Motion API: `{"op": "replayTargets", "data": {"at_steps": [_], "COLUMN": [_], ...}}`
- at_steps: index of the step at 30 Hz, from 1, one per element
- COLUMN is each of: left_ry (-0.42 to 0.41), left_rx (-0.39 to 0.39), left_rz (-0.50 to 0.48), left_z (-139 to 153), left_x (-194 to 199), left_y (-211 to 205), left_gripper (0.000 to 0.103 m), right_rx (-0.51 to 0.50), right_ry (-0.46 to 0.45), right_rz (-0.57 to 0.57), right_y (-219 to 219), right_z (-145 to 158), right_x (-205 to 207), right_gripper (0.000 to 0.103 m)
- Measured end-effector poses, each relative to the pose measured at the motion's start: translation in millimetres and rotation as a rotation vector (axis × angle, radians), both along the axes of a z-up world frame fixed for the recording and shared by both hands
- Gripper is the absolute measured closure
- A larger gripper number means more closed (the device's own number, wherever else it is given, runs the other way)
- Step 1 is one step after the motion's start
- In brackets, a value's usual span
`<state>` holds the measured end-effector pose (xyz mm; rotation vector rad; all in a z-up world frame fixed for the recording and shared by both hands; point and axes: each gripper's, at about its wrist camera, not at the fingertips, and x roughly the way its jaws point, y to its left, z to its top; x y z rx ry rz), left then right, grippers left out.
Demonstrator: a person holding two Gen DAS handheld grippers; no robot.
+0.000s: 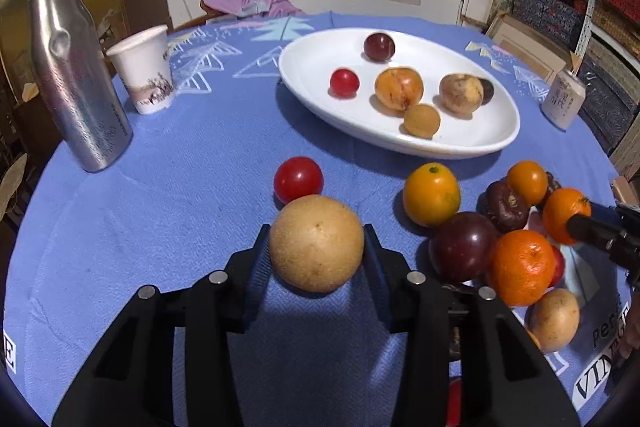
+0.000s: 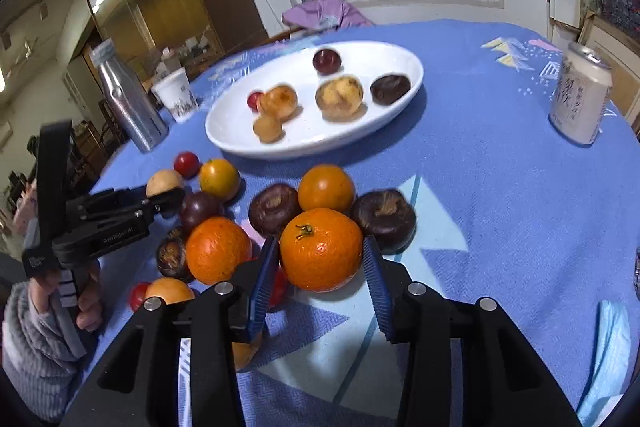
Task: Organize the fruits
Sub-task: 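Grasp the round tan pear with the left tool while the right tool grasps an orange, then carry the pear and orange onto the white plate and release both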
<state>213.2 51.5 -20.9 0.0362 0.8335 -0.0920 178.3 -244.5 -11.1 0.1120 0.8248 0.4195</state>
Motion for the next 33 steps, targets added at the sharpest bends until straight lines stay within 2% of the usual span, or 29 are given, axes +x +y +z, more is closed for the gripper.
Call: {"op": "replayTargets", "data": {"at_steps": [3, 7, 11, 14, 18, 24, 30, 33], "left_ry": [-0.043, -0.118, -0.167, -0.168, -0.129, -0.056, 0.010, 0.026], "left_rx": [-0.011, -0.043, -0.061, -0.083, -0.093, -0.099, -0.121, -0.121], "left_rz": [-0.002, 0.005, 0.019, 0.033, 0.053, 0.068, 0.061, 0.048], "left_z": [13.6, 51.2, 91.5, 101.4, 88.0, 51.5, 25.7, 18.9], "left_x": [-8.7, -9.4, 17.5, 46.3, 87.1, 140.6, 176.5, 180.7], "left_y": [0.3, 1.8, -5.4, -13.4, -20.1, -15.9, -10.3, -12.4], "left_gripper": [0.060, 0.060, 0.060, 0.060, 0.060, 0.060, 0.059, 0.058], "right_rx": [0.048, 0.102, 0.116, 0.133, 0.154, 0.133, 0.051, 0.052], "right_ry": [-0.054, -0.120, -0.184, -0.180, -0.124, -0.050, -0.005, 0.011], "right_rz": [-0.021, -0.057, -0.088, -0.099, -0.096, -0.110, -0.104, -0.110], "right_y": [-13.1, -28.7, -31.7, -25.4, -6.2, 16.1, 30.2, 30.1], "right_z": [19.0, 45.4, 83.7, 94.4, 78.6, 35.2, 14.4, 8.9], "right_x": [-6.4, -9.1, 14.9, 46.4, 94.8, 161.2, 192.2, 194.7], "right_gripper": [0.059, 0.059, 0.059, 0.059, 0.060, 0.060, 0.059, 0.058]}}
